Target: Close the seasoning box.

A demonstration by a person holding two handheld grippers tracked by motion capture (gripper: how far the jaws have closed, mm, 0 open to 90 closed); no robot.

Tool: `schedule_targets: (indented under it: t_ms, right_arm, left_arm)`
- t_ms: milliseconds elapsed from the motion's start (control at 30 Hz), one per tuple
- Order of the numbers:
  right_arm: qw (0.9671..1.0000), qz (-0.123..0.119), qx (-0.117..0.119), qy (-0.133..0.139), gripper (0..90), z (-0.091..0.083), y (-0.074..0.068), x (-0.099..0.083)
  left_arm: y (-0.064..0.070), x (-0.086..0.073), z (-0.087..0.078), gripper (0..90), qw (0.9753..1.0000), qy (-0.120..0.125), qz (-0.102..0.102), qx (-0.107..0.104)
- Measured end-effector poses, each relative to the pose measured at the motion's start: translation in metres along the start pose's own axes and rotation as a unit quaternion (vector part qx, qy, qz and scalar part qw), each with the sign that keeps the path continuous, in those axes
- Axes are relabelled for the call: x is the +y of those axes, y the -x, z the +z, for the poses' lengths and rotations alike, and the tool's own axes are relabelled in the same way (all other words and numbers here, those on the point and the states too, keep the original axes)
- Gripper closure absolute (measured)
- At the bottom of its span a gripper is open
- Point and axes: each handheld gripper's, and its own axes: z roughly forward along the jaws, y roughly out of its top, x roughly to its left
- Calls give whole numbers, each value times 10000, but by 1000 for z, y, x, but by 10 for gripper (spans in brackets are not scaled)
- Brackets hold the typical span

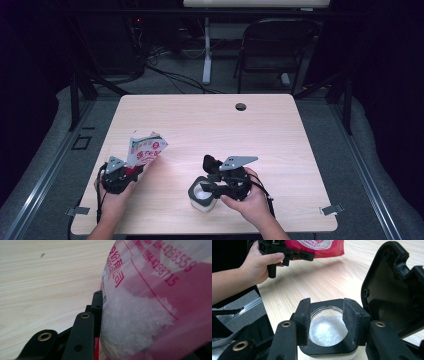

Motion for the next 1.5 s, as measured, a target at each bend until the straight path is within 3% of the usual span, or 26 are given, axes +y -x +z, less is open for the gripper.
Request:
schedule_targets:
  t_ms: [300,467,733,900,1067,1167,1267,1500]
  right_arm:
    - [10000,-7,-9,-2,582,0,0,0]
    - [10000,-12,-20,-6,581,0,0,0]
    - [10000,-16,-29,-7,580,0,1,0]
    - [10000,-10,-25,-11,579,-1,1,0]
    - [10000,0,-41,-5,579,-1,1,0]
    - [10000,-11,-33,-16,579,-1,0,0]
    - [10000,-10,-24,-8,579,-1,0,0]
    - [10000,1,-18,5,578,-1,1,0]
  left_arm:
    - [-10,-2,-3,722,9986,14,-214,483]
    - [-14,-4,-2,717,9978,-47,-286,600]
    - [-12,-3,-2,661,9982,12,-237,543]
    - [-12,-3,-3,566,9987,96,-251,426]
    - [-11,-1,-5,423,9992,219,-72,317]
    - [-7,0,-6,363,9987,312,224,332]
    - [-3,1,-8,354,9984,312,380,285]
    - [-3,1,-8,351,9987,320,360,186]
